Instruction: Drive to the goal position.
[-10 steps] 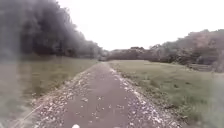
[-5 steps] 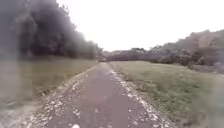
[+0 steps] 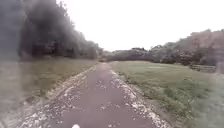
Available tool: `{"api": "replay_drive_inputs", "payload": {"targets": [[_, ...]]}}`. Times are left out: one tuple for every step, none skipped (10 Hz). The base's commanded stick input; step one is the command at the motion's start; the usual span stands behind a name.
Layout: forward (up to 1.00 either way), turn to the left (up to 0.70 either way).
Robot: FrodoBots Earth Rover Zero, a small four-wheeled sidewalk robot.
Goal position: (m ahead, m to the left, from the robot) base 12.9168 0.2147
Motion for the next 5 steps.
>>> {"api": "replay_drive_inputs", "payload": {"targets": [[0.85,0.01],[0.85,0.01],[0.85,0.01],[0.85,0.01],[0.85,0.01]]}}
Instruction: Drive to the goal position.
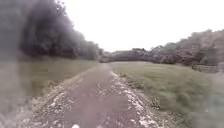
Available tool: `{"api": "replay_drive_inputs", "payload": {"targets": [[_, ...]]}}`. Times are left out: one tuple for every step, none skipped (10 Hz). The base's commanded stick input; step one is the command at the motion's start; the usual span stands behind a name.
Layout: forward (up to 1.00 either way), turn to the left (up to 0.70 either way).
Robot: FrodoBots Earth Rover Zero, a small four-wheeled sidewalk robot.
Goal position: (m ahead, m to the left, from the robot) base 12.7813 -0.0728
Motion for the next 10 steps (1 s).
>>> {"api": "replay_drive_inputs", "payload": {"targets": [[0.85,0.01],[0.85,0.01],[0.85,0.01],[0.85,0.01],[0.85,0.01],[0.85,0.01],[0.85,0.01],[0.85,0.01],[0.85,0.01],[0.85,0.01]]}}
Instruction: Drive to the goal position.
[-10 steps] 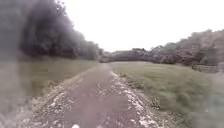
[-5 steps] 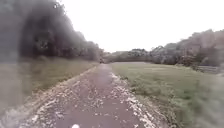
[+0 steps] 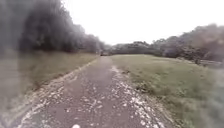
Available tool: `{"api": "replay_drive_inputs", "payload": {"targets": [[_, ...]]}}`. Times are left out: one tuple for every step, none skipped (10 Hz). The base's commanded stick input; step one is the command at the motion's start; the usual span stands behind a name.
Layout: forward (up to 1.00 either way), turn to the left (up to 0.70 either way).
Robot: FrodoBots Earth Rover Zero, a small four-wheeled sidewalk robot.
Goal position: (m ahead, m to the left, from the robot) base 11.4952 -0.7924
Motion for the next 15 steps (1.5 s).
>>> {"api": "replay_drive_inputs", "payload": {"targets": [[0.85,0.21],[0.85,0.29],[0.85,0.35],[0.85,0.35],[0.85,0.35],[0.85,0.17],[0.85,0.04],[0.85,0.01],[0.85,0.01],[0.85,0.01],[0.85,0.01],[0.85,0.01],[0.85,0.01],[0.85,0.01],[0.85,0.01]]}}
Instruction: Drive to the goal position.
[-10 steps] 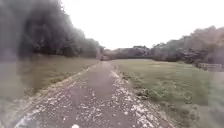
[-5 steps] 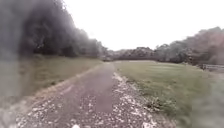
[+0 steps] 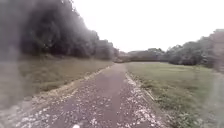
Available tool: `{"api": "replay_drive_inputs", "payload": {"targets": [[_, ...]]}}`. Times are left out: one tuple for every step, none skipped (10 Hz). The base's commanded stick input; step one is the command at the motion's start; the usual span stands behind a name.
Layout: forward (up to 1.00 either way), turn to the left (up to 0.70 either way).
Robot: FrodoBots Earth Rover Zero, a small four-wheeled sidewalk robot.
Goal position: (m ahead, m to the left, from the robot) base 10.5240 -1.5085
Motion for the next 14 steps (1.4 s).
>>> {"api": "replay_drive_inputs", "payload": {"targets": [[0.85,0.01],[0.85,0.01],[0.85,0.01],[0.85,0.01],[0.85,0.01],[0.85,0.01],[0.85,0.01],[0.85,0.01],[0.85,0.01],[0.85,0.01],[0.85,0.01],[0.85,0.01],[0.85,0.19],[0.85,0.18]]}}
